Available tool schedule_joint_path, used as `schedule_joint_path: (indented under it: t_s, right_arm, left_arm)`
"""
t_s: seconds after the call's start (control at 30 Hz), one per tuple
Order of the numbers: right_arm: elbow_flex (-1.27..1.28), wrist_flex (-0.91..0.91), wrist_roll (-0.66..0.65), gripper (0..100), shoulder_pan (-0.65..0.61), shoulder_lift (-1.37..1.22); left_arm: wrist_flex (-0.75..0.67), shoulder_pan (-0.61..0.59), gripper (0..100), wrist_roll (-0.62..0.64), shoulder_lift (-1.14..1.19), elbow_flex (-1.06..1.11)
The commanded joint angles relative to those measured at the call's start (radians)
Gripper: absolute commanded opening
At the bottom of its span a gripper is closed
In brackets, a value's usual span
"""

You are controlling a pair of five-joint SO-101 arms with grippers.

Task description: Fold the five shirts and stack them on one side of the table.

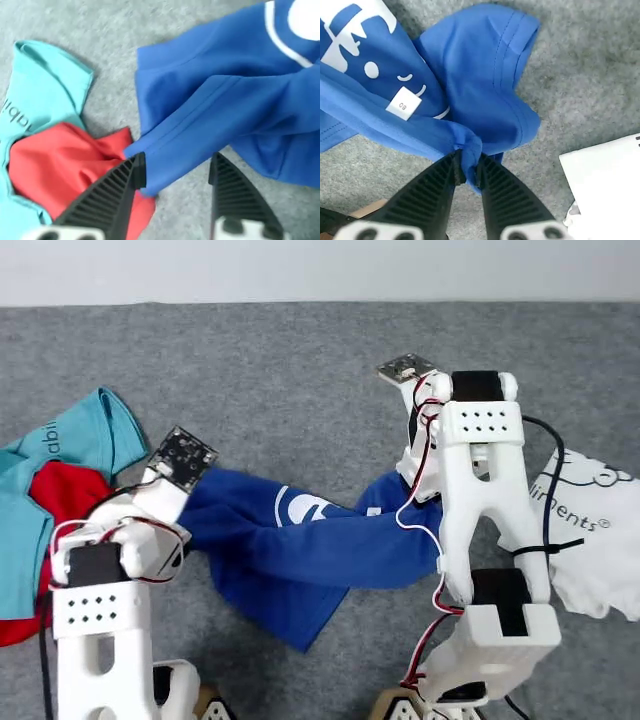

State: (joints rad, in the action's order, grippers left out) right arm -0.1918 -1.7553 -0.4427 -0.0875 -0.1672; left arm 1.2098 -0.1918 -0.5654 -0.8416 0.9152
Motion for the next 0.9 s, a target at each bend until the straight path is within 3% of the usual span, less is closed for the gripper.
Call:
schedule_joint_path:
  t_s: [0.0, 0.2, 0.5, 0.87]
  right_arm:
    - [-0.003, -0.039, -0.003, 1.1, 0.019, 0.064]
    - [0.0, -0.041, -0.005, 1.1, 0.081, 0.064]
    - [0.077, -0.041, -0.009, 1.1, 0.099, 0.065]
    - [0.1, -0.038, -0.011, 1.1, 0.099, 0.064]
  left_arm:
    - [-0.035, 0.006, 21, -0.014, 0.061, -0.054]
    - [-0.012, -0.092, 21, -0.014, 0.35, -0.32]
    - [0.367, -0.068, 21, -0.051, 0.799, -0.811]
    - [0.459, -0.064, 21, -0.104, 1.083, -1.004]
